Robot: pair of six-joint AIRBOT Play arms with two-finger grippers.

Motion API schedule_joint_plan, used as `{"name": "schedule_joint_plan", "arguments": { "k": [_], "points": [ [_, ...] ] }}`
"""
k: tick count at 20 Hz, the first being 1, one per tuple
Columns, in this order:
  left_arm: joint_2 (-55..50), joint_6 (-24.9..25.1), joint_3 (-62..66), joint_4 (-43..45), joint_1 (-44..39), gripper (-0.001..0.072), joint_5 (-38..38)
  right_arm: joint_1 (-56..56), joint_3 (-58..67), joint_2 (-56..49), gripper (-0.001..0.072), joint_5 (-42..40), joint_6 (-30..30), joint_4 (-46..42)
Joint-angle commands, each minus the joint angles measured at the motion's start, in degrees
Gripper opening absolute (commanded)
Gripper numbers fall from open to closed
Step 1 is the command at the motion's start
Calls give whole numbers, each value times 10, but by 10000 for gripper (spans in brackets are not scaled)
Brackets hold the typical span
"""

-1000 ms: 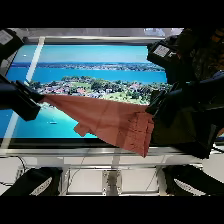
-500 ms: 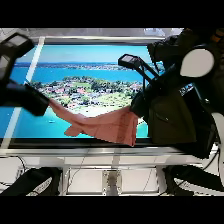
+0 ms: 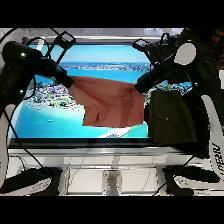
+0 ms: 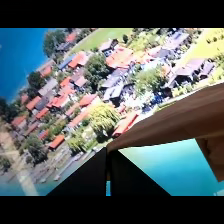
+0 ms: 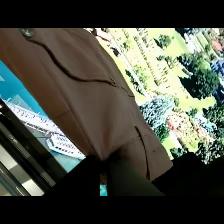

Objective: Fold the clothes and pants, and hang the long-sleeved shirts on hangers.

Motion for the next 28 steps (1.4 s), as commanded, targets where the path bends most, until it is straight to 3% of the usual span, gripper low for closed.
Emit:
{"name": "schedule_joint_plan", "arguments": {
  "k": [1, 7, 13, 21, 25, 28],
  "points": [
    [19, -5, 17, 31, -1, 17, -38, -8, 3, 5, 18, -20, -21, 51],
    [153, -8, 36, 28, -57, 17, 60, 4, 59, 48, 18, 97, -30, 156],
    [220, -78, 106, 28, -141, 17, 144, 49, 90, 87, 18, 149, -3, 252],
    [135, -64, 121, 80, -149, 17, 238, 63, 89, 59, 17, 172, 32, 243],
    [33, -31, 120, 75, -127, 17, 218, 63, 64, -10, 17, 169, 14, 232],
    [-28, -13, 120, 11, -50, 16, 165, 63, 47, -58, 17, 162, 6, 159]
  ]
}}
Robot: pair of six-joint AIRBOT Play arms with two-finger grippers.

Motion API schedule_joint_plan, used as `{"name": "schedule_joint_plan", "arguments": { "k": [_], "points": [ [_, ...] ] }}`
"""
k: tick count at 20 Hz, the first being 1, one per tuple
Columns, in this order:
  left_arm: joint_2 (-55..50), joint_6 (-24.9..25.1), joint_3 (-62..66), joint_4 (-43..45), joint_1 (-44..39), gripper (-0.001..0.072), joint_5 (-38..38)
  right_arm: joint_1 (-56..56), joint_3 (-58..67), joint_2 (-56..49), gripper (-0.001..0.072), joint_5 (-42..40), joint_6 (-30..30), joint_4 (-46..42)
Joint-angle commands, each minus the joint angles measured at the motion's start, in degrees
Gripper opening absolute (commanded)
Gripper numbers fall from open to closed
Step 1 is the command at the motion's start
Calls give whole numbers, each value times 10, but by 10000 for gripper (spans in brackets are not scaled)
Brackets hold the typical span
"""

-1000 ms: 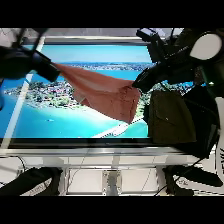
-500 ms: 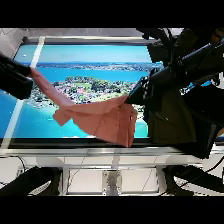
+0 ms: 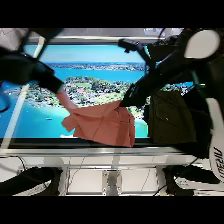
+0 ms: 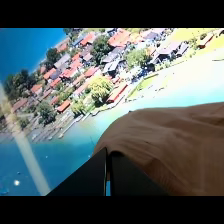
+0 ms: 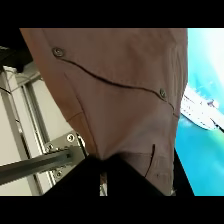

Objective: Fold the clothes and pants, and hang the long-sleeved shirts on hangers.

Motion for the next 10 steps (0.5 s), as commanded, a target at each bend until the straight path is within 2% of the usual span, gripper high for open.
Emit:
{"name": "schedule_joint_plan", "arguments": {
  "k": [1, 3, 6, 10],
  "points": [
    [-73, 23, 1, -83, 87, 17, -59, -5, -14, -55, 17, -13, -11, -85],
    [-101, 29, 0, -140, 154, 17, -93, -26, -14, -72, 17, -46, -12, -132],
    [-144, 79, 0, -229, 232, 16, -118, -73, -14, -85, 18, -118, -12, -163],
    [-199, 131, 0, -262, 238, 16, -195, -108, -14, -113, 17, -184, -18, -166]
  ]
}}
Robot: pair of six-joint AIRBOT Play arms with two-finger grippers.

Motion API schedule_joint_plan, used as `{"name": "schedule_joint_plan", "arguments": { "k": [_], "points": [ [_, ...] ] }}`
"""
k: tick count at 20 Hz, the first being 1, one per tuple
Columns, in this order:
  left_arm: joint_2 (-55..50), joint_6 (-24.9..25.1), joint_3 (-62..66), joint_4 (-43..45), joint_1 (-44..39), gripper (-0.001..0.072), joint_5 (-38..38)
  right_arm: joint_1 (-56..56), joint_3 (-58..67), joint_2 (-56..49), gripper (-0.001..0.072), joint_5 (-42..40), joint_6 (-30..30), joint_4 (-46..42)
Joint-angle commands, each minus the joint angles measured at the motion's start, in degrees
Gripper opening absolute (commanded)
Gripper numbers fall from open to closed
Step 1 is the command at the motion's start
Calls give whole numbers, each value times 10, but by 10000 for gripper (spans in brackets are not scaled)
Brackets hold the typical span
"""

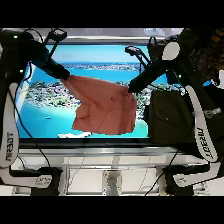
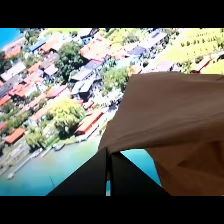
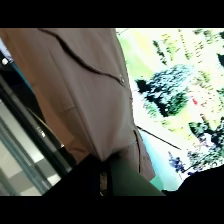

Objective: Fold the clothes and pants, and hang the long-sleeved shirts on hangers.

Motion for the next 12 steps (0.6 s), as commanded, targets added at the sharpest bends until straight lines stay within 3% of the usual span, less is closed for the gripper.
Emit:
{"name": "schedule_joint_plan", "arguments": {
  "k": [1, 4, 7, 12],
  "points": [
    [-50, 47, 0, -41, 15, 16, -94, -26, 0, -33, 18, -67, -4, -31],
    [-72, 70, 0, -9, 2, 16, -158, -26, 0, -66, 18, -129, -4, -57],
    [-77, 124, 0, -16, -14, 16, -153, -26, 0, -73, 18, -153, -13, -59],
    [-70, 163, -28, -50, -32, 15, -70, -26, 0, -73, 18, 9, -48, -54]
  ]
}}
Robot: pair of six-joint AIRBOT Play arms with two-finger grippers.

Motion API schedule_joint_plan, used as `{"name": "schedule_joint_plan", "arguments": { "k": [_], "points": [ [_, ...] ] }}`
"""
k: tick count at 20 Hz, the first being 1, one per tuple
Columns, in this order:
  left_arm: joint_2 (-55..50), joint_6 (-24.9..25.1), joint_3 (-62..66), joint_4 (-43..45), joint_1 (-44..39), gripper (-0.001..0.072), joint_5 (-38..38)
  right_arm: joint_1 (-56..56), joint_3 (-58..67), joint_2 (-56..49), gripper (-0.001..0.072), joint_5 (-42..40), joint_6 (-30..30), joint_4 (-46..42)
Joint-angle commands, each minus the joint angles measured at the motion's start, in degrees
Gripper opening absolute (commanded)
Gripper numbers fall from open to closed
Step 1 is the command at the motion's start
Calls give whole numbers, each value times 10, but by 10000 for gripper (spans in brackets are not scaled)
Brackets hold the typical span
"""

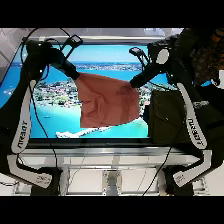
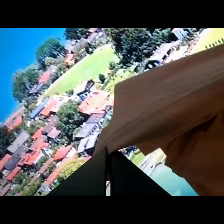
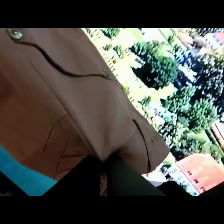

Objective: Fold the clothes and pants, and hang the long-sleeved shirts on hangers.

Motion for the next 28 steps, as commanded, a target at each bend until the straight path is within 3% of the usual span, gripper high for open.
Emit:
{"name": "schedule_joint_plan", "arguments": {
  "k": [1, 8, 10, 19, 22, 24, 28],
  "points": [
    [10, 29, -44, -24, -10, 15, 47, 0, -2, -3, 18, 101, -19, 11],
    [124, 77, -304, -48, -10, 16, -7, 11, -128, -3, 20, 167, -17, 63],
    [143, 115, -339, -48, -9, 17, -18, 20, -175, -3, 21, 170, -17, 61],
    [145, 189, -469, 9, 2, 20, -24, 26, -292, -3, 28, 121, -12, 5],
    [150, 189, -472, 2, 2, 279, -24, 26, -292, -2, 202, 130, -12, 2],
    [159, 192, -472, -7, 2, 293, -16, 26, -291, -2, 275, 136, -12, 2],
    [204, 202, -471, -16, 9, 292, -16, 26, -264, 7, 314, 200, -12, 0]
  ]
}}
